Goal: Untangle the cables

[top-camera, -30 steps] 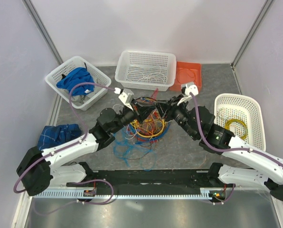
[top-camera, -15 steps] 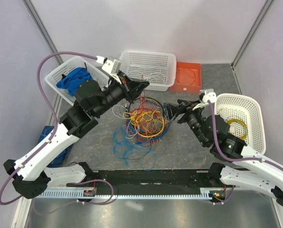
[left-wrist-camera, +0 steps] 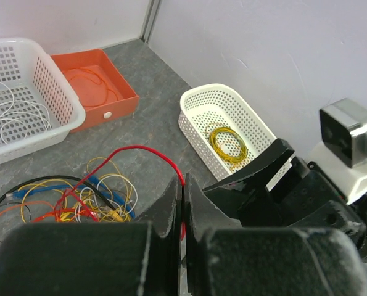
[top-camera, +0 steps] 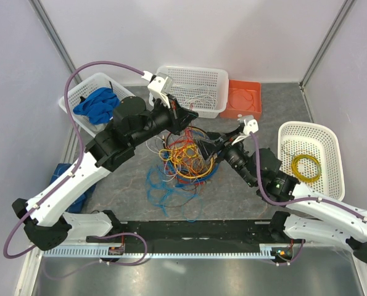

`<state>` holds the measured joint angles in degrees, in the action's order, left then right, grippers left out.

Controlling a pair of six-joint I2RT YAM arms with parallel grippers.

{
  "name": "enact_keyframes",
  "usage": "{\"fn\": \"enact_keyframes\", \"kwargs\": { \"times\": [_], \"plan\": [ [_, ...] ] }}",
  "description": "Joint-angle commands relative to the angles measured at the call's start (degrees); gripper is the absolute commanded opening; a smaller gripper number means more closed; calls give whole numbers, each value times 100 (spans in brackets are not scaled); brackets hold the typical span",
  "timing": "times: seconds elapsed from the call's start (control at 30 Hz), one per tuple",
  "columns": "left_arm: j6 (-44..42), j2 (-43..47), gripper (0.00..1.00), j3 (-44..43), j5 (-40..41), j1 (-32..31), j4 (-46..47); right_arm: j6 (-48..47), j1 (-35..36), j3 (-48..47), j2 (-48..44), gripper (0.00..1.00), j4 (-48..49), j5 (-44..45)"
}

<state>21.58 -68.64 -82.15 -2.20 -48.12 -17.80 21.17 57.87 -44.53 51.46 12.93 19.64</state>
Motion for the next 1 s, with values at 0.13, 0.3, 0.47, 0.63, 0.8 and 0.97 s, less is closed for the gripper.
{"fn": "enact_keyframes", "kwargs": {
  "times": [0.13,0.3,0.47,0.63,0.8,0.97],
  "plan": [
    [-14,44,2,-73,-193,-5,14,-60,-4,-222,267,64,939,-408],
    [30,9,2,-73,-237,-5,14,-51,-3,-397,610,56,1212,-540],
    [74,0,2,23,-264,-5,49,-86,-12,-626,962,28,1370,-540],
    [21,201,2,217,-45,-5,66,-271,-4,-1039,919,0,837,-260],
    [21,737,99,654,693,-5,250,-902,-3,-2021,751,0,-113,479],
    [109,1667,100,1674,1274,4,1102,-1220,-12,-2972,795,0,-1107,927]
  ]
}}
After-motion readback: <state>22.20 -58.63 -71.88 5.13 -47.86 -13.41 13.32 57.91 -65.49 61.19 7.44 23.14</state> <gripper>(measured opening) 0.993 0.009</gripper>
